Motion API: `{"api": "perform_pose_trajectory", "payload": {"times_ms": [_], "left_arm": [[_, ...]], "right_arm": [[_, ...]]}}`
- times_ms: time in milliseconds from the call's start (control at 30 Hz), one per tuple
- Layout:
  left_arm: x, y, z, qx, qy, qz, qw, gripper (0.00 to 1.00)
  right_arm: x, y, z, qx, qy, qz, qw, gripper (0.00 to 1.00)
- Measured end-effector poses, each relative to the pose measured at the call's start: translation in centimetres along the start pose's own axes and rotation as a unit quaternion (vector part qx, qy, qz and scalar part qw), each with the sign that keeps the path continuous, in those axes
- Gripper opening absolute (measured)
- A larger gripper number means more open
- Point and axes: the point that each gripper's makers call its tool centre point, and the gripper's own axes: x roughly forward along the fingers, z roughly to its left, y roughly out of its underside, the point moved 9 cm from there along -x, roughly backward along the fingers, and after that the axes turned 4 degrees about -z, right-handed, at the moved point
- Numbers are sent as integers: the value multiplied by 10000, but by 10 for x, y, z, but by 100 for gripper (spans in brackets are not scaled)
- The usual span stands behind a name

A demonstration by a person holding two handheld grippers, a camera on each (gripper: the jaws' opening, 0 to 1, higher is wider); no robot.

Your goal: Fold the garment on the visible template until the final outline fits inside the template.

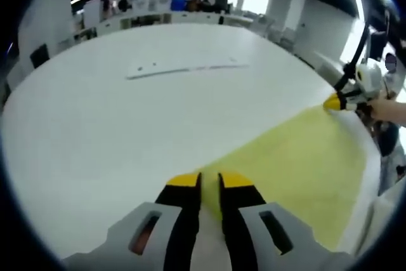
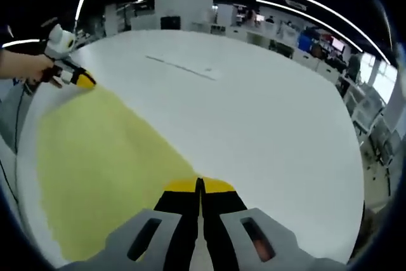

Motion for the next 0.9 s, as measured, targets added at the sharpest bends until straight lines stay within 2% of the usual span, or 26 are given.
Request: {"api": "perform_pose_trajectory", "payload": {"times_ms": [100, 200, 233, 333, 467, 900], "left_arm": [[-3, -1, -2, -10, 36, -19, 10000, 10], [-8, -4, -6, -65, 128, -115, 9998, 13], [-9, -5, -7, -74, 156, -139, 9998, 15], [-13, -6, -12, -99, 370, -229, 9990, 23], [-19, -4, -16, -96, 478, -241, 9985, 29], [-50, 4, -23, -188, 523, -269, 9981, 39]], "right_arm": [[-3, -3, 6, -7, -56, -168, 9998, 1], [-7, -6, 12, 318, -181, -238, 9990, 2], [-8, -6, 12, 312, -182, -240, 9991, 3], [-11, -8, 20, 409, -317, -227, 9984, 16], [-17, -7, 28, 445, -364, -180, 9982, 25], [-48, 8, 49, 789, -242, -118, 9965, 39]]}}
